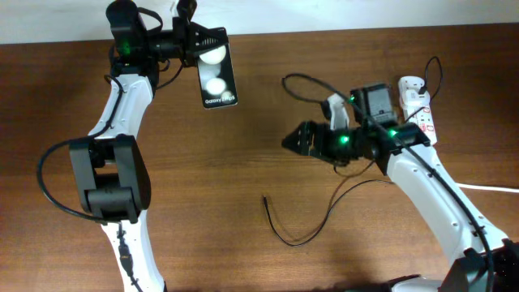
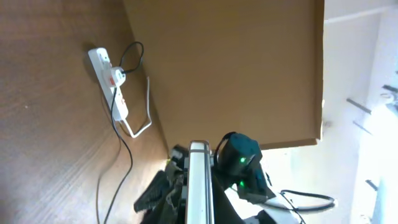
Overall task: Plug charger to phone and switch on socket
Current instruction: 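Lower the right gripper onto the black USB-C cable and grasp it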
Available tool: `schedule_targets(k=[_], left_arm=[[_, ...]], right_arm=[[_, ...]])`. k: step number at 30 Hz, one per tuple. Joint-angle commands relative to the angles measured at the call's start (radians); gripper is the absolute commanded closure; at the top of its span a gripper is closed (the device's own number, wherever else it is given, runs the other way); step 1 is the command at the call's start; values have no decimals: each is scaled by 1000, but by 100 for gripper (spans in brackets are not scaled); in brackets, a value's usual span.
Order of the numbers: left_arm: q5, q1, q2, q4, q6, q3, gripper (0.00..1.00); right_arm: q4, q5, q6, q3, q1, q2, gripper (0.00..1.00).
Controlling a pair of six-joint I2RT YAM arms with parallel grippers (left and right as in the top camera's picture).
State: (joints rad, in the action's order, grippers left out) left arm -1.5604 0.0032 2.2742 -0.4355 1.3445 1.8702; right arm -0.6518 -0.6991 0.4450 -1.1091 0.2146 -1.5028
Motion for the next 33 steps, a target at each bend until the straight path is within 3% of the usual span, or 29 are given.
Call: schedule_targets(k=[1,3,5,10,20,22,25,33], left_arm=[[-14,6,-13,-5,-60,12,100],[-14,7,-13,-5,-59,12,100],[-13,7,-13,-5,-64,12,100],[-12,8,-13,-5,-82,12,100],[16,14,-13,-6,-82,12,100],[26,14,-13,-6,-82,12,100],[38,19,-13,-6,-82,12,100],[125,54,-13,6,-82,12,100]], right_arm=[[-114,219,-109,-2,129,9,1],[-167,330,-107,-2,220,9,1],[-252,519,-10,-2,359,9,1],[-268,624,119,13,526,8,1],[-165,692,94,17,538,-221,0],[-141,685,75,17,538,-273,6],[-134,686,76,15,540,-273,11],[-114,692,114,15,599,-273,11]])
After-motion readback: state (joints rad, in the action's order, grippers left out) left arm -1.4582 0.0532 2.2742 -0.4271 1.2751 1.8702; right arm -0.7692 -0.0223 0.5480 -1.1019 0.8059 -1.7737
